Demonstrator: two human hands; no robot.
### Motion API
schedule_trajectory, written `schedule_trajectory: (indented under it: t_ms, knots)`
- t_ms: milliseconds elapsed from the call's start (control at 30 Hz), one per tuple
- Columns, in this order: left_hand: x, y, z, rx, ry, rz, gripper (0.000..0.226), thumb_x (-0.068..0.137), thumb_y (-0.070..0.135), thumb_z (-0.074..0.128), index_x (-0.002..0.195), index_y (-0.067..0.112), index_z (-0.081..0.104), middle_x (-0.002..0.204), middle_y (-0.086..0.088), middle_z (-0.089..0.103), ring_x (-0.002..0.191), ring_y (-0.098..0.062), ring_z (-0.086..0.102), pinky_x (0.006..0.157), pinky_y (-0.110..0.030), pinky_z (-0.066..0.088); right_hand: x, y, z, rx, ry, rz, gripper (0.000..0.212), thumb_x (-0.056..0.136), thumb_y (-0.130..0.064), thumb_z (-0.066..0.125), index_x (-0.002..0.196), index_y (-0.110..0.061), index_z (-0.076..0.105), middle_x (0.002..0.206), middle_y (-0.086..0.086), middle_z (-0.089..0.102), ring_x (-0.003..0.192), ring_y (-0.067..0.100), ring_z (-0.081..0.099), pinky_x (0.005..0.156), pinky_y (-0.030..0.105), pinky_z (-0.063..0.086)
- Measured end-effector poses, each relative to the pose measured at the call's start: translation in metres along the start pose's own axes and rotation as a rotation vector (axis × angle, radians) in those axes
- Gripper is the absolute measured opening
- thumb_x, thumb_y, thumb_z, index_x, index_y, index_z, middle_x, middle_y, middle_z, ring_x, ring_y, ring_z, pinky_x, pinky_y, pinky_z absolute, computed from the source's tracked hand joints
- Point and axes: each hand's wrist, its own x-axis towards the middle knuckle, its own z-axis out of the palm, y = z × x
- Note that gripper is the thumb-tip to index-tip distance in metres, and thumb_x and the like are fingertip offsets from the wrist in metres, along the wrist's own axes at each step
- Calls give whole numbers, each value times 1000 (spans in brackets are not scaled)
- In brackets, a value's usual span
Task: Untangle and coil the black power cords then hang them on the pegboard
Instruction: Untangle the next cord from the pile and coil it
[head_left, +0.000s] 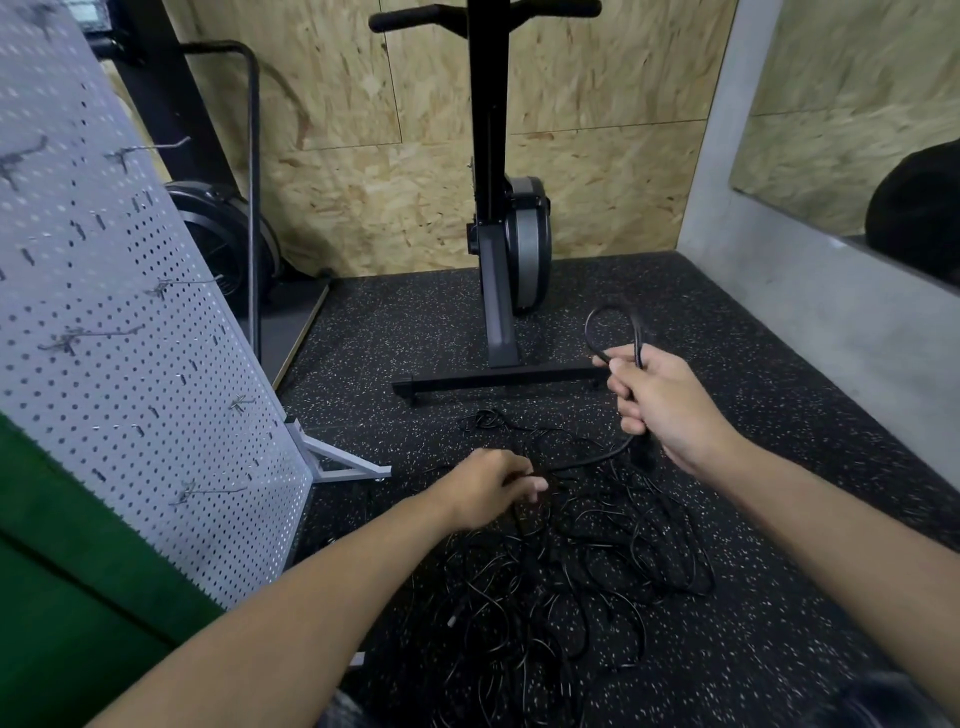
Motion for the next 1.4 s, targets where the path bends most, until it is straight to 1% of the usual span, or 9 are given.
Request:
schedule_trajectory:
  t_ms: [133,267,433,667,933,1067,1200,1300,1400]
  knots:
    - [3,6,-12,89,191,134,32,105,40,58,83,18,54,79,8,51,72,-4,49,67,-28,35,7,13,-10,-372,17,15,17,107,-24,49,112,-29,65,71,0,54,58,15,46,59,37,40]
    - [5,22,-23,125,295,232,29,100,42,65,105,15,73,90,3,56,83,-12,53,73,-24,40,1,11,-8,-466,-130,140,14,98,-35,59,109,-29,64,80,1,55,67,16,50,61,34,43]
    - [1,47,-30,56,410,154,24,89,39,81,105,22,75,88,7,58,83,-10,55,78,-30,50,-12,8,3,-553,-395,206,58,74,-66,66,118,-29,58,95,-12,59,80,8,53,71,30,42]
    - [-1,57,-27,-42,515,48,48,71,50,92,95,25,59,93,12,58,85,-1,54,68,-14,39,-13,18,12,-906,-530,50,26,96,-50,66,109,-27,66,110,-2,73,101,18,68,97,43,53]
    - [-5,40,-34,-161,221,54,20,95,47,72,106,32,81,100,18,78,97,3,70,92,-29,55,-18,11,9,-832,-567,-39,23,104,-38,61,86,-25,67,71,-16,71,55,1,54,56,21,43]
    - [-3,29,-36,-233,242,-7,30,102,43,65,86,22,80,82,1,78,73,-15,69,80,-41,56,-16,14,5,-737,-588,23,24,103,-39,62,98,-17,71,77,-2,76,68,14,73,70,33,56]
    - [-4,36,-37,-216,291,56,18,99,33,71,93,20,81,80,8,76,77,-3,68,77,-21,52,-18,11,4,-617,-710,119,27,105,-37,58,114,-13,66,92,3,81,87,19,79,86,45,54]
    - [-2,39,-35,-197,330,129,7,94,28,78,95,21,79,87,10,76,82,-3,68,78,-20,52,-17,11,2,-498,-789,168,27,104,-29,61,119,-6,63,99,7,80,94,22,79,105,37,46]
    - [-2,42,-30,-172,347,169,3,93,24,80,92,23,77,88,11,76,82,0,66,77,-16,49,-17,12,1,-402,-807,297,27,98,-28,69,110,-4,66,93,10,77,87,25,76,86,32,56]
